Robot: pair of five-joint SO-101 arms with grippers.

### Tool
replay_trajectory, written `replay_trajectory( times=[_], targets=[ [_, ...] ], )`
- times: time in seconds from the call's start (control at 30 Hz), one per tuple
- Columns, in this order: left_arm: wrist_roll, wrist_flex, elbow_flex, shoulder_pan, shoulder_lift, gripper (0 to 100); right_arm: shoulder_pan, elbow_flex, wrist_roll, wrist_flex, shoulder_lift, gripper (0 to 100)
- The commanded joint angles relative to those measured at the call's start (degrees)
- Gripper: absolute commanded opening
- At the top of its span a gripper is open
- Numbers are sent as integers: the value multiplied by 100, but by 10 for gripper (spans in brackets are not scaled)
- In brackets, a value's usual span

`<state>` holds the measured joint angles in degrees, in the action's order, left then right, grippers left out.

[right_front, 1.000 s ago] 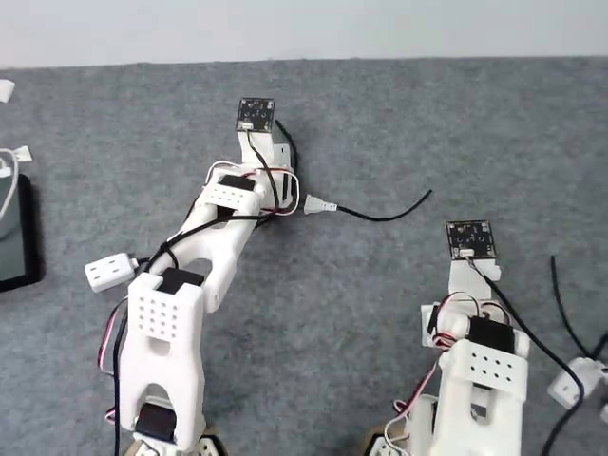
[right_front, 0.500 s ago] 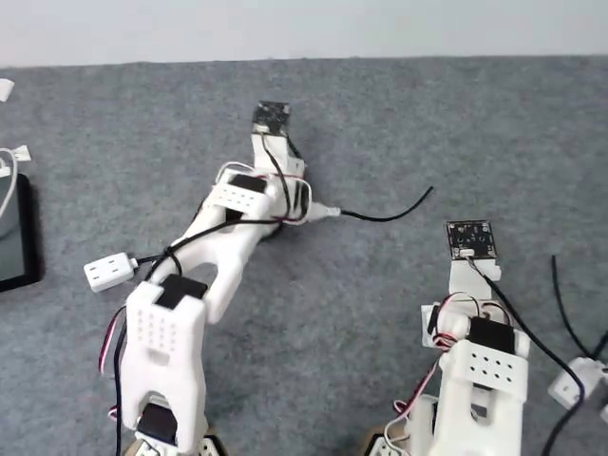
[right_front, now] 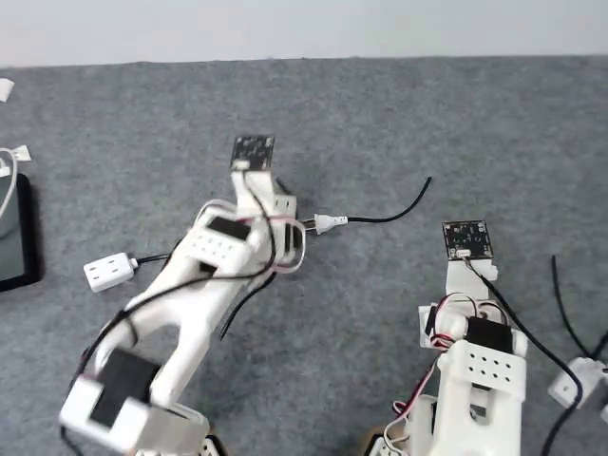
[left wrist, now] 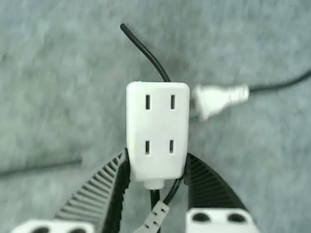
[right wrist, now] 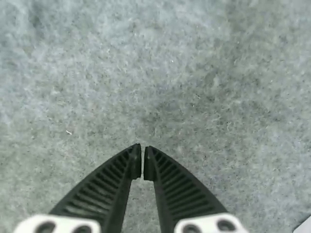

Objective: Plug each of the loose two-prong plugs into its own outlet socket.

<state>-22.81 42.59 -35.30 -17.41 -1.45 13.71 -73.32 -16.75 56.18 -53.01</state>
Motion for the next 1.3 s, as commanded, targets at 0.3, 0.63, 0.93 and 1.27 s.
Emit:
replay_trajectory(
  times=[0.3, 0.63, 0.93, 1.27],
  targets=[
    [18, -1055, -2677, 35, -2092, 16, -66, 44, -26, -84, -66, 11],
    [18, -932, -2791, 273, -2110, 358, -75, -35, -44, -92, -119, 12],
    [316, -62, -2835, 712, -3631, 286, -242, 0, 88, -48, -119, 9],
    [624, 527, -4233, 1811, -5758, 280, -2141, 659, 1002, -57, -66, 12]
  ],
)
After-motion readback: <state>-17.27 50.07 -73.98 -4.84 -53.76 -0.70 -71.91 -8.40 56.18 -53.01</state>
